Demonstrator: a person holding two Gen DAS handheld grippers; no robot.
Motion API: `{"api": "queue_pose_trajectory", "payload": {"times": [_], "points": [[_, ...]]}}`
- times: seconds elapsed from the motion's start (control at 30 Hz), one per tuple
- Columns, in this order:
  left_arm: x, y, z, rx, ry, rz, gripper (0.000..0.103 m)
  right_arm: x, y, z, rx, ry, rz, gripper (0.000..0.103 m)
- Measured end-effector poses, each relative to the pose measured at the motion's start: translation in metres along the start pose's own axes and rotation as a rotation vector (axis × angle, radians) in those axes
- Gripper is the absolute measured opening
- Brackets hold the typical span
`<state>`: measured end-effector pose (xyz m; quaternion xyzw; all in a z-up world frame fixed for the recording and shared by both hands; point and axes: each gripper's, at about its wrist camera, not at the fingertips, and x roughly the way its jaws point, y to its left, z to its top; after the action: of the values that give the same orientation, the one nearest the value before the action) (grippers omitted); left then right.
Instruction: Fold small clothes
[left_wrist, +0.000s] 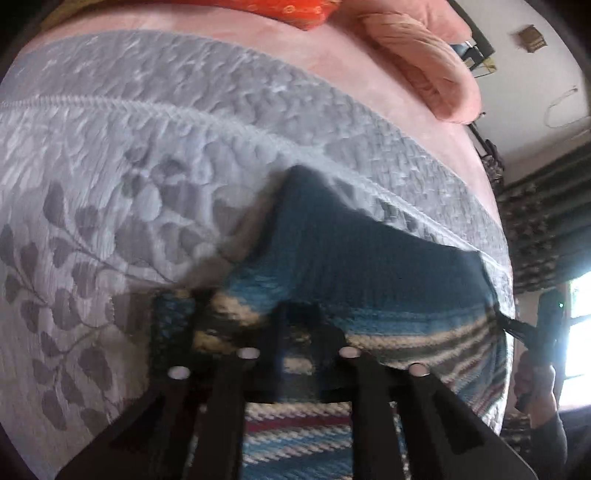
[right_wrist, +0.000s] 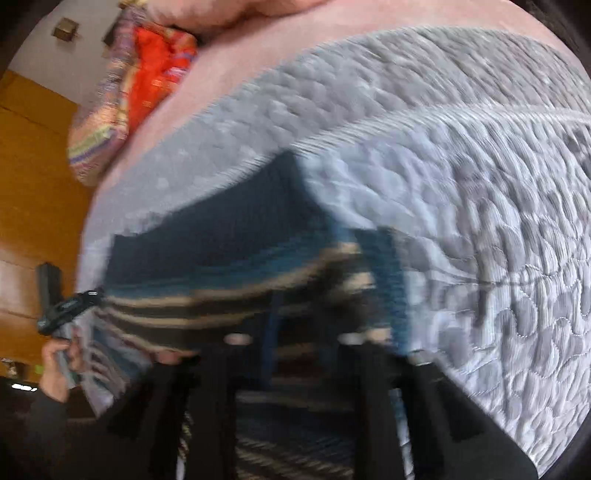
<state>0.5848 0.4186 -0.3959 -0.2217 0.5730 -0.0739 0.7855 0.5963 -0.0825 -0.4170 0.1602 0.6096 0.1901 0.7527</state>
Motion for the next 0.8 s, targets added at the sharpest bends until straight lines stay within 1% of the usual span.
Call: {"api": "queue_pose_trajectory", "payload": {"times": [0.07, 0.1, 0.13, 0.17, 0.2, 0.23, 0.27, 0.3, 0.37, 0.4, 0.43, 0.47, 0.5, 0.53, 0.57, 0.6, 0.63, 0.7, 0.77, 0.8], "points": [[-0.004, 0.0, 0.0, -0.018, -0.003, -0.006, 0.011, -0.003, -0.008, 0.001, 0.059, -0.007, 0.042, 0.002], [-0.008, 0.0, -0.002, -0.017, -0.013, -0.008, 0.01, -0.008, -0.008, -0.001, 0.072, -0.018, 0.049, 0.002], [-0.017, -0.001, -0.004, -0.015, -0.033, -0.019, 0.011, -0.016, -0.003, -0.004, 0.069, -0.032, 0.056, 0.008], [-0.035, -0.008, -0.01, 0.009, -0.068, -0.064, 0.011, -0.023, 0.004, -0.008, 0.063, -0.044, 0.074, 0.01], [-0.046, -0.012, -0.015, 0.029, -0.08, -0.101, 0.011, -0.034, 0.015, -0.019, 0.04, -0.054, 0.127, 0.01], [-0.058, -0.016, -0.025, 0.049, -0.091, -0.153, 0.012, -0.038, 0.024, -0.028, 0.022, -0.054, 0.158, 0.01], [-0.066, -0.019, -0.038, 0.061, -0.091, -0.198, 0.012, -0.041, 0.034, -0.039, -0.001, -0.048, 0.184, 0.01], [-0.068, -0.018, -0.052, 0.066, -0.079, -0.218, 0.012, -0.041, 0.04, -0.048, -0.021, -0.039, 0.202, 0.01], [-0.062, -0.013, -0.073, 0.06, -0.048, -0.204, 0.012, -0.029, 0.05, -0.066, -0.041, 0.002, 0.221, 0.01], [-0.053, -0.005, -0.084, 0.052, -0.026, -0.162, 0.012, -0.021, 0.053, -0.071, -0.048, 0.026, 0.214, 0.01], [-0.044, 0.004, -0.09, 0.034, -0.008, -0.118, 0.011, -0.01, 0.053, -0.075, -0.053, 0.043, 0.186, 0.004], [-0.038, 0.011, -0.093, 0.023, -0.001, -0.103, 0.009, -0.002, 0.051, -0.077, -0.05, 0.048, 0.164, 0.0], [-0.035, 0.019, -0.096, 0.018, -0.004, -0.089, 0.002, 0.003, 0.049, -0.077, -0.047, 0.049, 0.152, 0.0], [-0.036, 0.024, -0.096, 0.009, -0.01, -0.089, 0.002, 0.003, 0.047, -0.076, -0.029, 0.049, 0.158, 0.0], [-0.04, 0.025, -0.095, -0.009, -0.016, -0.095, 0.002, -0.002, 0.049, -0.077, -0.017, 0.045, 0.155, 0.001], [-0.051, 0.02, -0.097, -0.013, -0.036, -0.113, 0.005, -0.009, 0.055, -0.08, -0.028, 0.038, 0.159, 0.007], [-0.062, 0.015, -0.101, 0.001, -0.049, -0.144, 0.007, -0.018, 0.067, -0.087, -0.064, 0.034, 0.18, 0.007], [-0.078, 0.0, -0.117, 0.055, -0.053, -0.207, 0.007, -0.028, 0.088, -0.106, -0.11, 0.042, 0.239, 0.007], [-0.082, -0.018, -0.138, 0.11, -0.037, -0.258, 0.007, -0.026, 0.11, -0.129, -0.158, 0.072, 0.287, 0.007], [-0.08, -0.024, -0.151, 0.121, -0.024, -0.285, 0.007, -0.017, 0.121, -0.14, -0.172, 0.09, 0.304, 0.007]]}}
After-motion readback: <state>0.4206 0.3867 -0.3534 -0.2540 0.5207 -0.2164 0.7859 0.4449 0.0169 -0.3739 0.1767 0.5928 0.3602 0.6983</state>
